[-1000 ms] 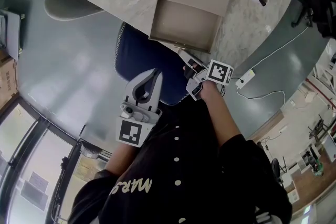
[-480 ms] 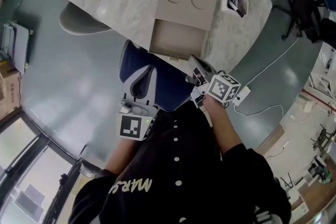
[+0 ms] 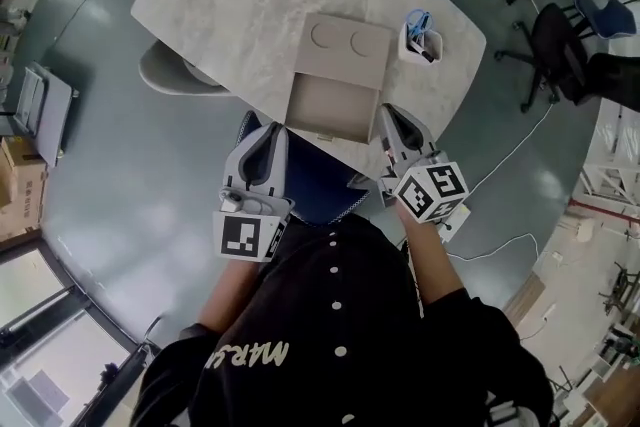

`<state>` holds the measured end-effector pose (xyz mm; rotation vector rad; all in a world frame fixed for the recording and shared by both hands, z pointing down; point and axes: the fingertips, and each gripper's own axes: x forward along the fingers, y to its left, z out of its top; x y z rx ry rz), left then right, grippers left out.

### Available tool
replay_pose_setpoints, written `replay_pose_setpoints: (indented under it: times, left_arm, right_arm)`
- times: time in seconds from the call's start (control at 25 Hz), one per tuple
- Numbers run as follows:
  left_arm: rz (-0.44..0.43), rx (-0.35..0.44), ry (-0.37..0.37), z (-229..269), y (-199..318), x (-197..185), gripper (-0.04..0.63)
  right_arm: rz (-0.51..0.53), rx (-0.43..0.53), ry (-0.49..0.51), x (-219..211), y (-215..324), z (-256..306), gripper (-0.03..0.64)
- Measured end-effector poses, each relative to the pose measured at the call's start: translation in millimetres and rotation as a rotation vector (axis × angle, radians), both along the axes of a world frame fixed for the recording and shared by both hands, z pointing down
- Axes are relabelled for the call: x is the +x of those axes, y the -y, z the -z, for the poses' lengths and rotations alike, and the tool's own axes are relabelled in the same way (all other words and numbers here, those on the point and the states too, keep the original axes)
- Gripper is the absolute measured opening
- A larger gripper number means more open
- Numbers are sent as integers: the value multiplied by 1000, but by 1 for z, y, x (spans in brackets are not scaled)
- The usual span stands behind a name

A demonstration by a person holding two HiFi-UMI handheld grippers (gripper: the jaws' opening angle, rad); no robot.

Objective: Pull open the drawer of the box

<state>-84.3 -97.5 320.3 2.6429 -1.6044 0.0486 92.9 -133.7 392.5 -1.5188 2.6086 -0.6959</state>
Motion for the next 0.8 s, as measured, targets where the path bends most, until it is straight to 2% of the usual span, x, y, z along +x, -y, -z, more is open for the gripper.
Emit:
replay_pose_setpoints:
  times: [0.2, 0.44, 0.8]
  left_arm:
    - [35, 41, -4, 21, -6, -9, 25]
    - [37, 96, -10, 43, -19, -9, 25]
    - [63, 127, -8, 58, -31, -20, 25]
  right_arm:
    - [-34, 130, -61, 9, -15, 45, -3]
    - [-100, 259, -128, 25, -37, 85, -3]
    - [-173, 350, -163, 52, -62, 119, -3]
